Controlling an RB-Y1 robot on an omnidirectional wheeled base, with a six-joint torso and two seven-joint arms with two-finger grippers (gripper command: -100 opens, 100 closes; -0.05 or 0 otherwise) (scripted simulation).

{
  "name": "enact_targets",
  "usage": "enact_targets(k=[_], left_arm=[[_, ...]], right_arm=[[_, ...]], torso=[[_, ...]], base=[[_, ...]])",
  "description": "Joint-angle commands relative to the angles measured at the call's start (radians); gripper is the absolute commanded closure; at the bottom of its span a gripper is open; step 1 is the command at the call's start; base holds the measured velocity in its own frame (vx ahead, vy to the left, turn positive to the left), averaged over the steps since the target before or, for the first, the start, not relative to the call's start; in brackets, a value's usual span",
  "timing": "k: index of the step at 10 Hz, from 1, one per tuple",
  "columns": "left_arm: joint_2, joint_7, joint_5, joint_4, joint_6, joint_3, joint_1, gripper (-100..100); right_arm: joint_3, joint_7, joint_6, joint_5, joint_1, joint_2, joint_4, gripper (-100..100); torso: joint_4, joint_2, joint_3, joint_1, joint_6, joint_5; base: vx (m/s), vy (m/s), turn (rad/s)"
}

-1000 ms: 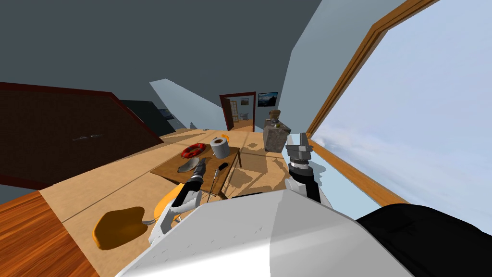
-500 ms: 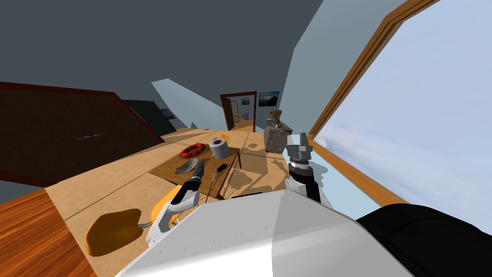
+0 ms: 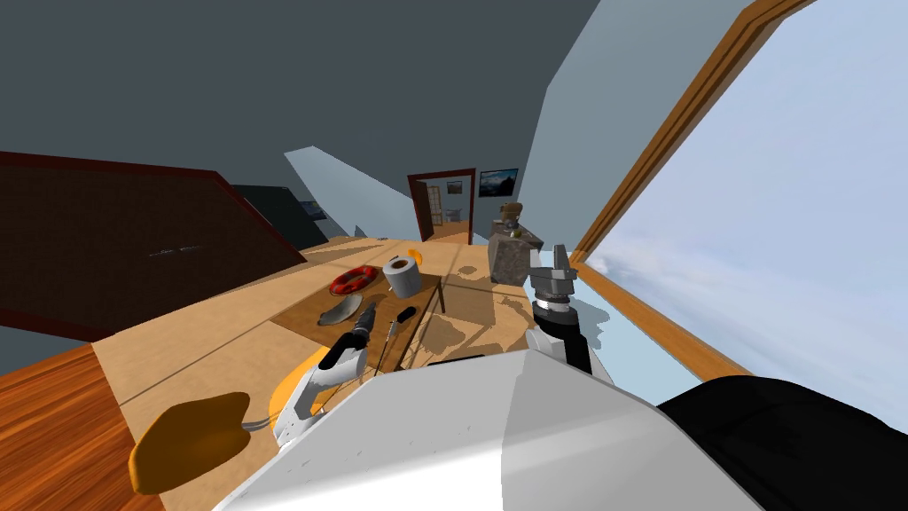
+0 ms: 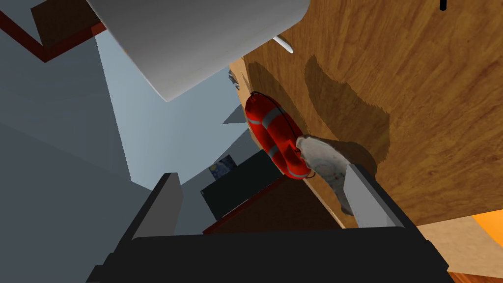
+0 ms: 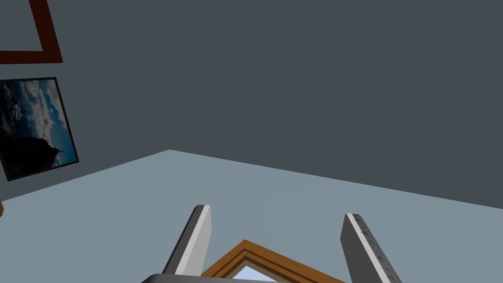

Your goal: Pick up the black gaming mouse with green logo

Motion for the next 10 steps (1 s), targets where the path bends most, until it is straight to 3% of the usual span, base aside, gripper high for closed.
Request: enact_targets(k=[1, 9, 10], left_arm=[[0.007, -0.003, 0.006, 0.006, 0.046, 0.008, 0.000, -100], [0.039, -0.029, 0.028, 0.123, 0.255, 0.061, -0.045, -100], [0.046, -0.035, 0.034, 0.151, 0.301, 0.073, -0.055, -100]], right_arm=[[0.000, 0.000, 0.000, 0.000, 0.000, 0.000, 0.000, 0], [0.000, 0.000, 0.000, 0.000, 0.000, 0.000, 0.000, 0], [0.000, 0.000, 0.000, 0.000, 0.000, 0.000, 0.000, 0]], torso=[[0.000, 0.000, 0.000, 0.000, 0.000, 0.000], [0.000, 0.001, 0.001, 0.000, 0.000, 0.000], [0.000, 0.001, 0.001, 0.000, 0.000, 0.000]], base=[[0.064, -0.050, 0.022], [0.069, -0.047, 0.024], [0.085, -0.046, 0.019]])
